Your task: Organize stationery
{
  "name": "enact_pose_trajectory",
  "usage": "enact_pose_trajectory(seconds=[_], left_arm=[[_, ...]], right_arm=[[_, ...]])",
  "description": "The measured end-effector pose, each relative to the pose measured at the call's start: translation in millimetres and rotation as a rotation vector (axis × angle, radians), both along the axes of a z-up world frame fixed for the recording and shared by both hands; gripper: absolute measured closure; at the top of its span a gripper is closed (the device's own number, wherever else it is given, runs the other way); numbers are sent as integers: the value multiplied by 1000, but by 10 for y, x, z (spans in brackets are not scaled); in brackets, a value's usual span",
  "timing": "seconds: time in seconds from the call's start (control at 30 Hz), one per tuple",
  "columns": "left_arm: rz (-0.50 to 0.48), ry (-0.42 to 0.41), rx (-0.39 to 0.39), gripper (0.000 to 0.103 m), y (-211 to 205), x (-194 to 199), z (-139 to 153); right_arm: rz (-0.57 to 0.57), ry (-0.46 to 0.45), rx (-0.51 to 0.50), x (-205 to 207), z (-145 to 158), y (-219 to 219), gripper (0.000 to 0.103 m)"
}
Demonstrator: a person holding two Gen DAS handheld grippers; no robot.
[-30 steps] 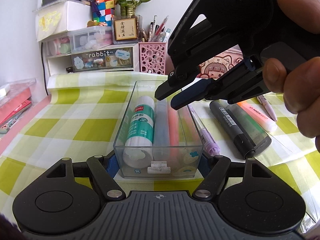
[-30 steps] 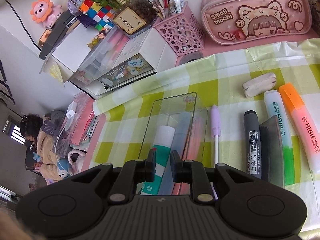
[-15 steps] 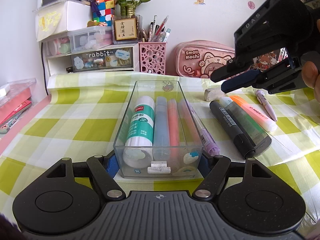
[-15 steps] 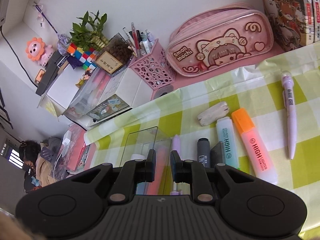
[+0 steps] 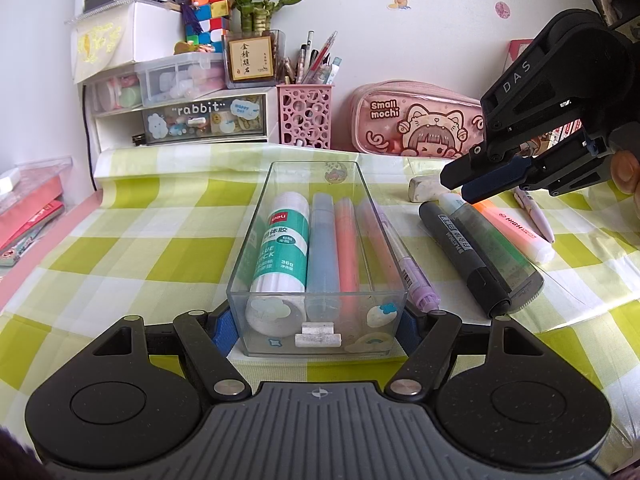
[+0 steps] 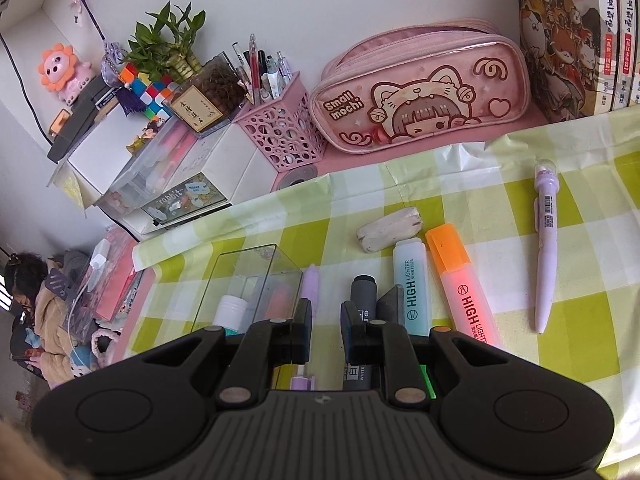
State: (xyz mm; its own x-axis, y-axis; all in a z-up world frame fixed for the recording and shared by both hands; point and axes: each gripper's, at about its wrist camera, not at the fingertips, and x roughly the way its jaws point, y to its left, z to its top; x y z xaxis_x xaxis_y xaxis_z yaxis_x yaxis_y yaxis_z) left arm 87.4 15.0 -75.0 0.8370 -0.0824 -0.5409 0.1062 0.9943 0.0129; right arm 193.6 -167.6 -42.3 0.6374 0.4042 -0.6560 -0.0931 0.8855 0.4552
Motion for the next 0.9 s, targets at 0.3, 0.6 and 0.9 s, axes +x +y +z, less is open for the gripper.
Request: enact_pose_trajectory(seconds=[0.3, 0.6, 0.9], left_arm=[[0, 0, 1, 30, 1, 0, -1], [0, 0, 1, 30, -2, -2, -2], [0, 0, 1, 30, -2, -3, -2]], right_arm=[[44, 41, -204, 120, -115, 222, 93], [96, 46, -271, 154, -167, 349, 93], [86, 41, -224, 167, -159, 283, 93]])
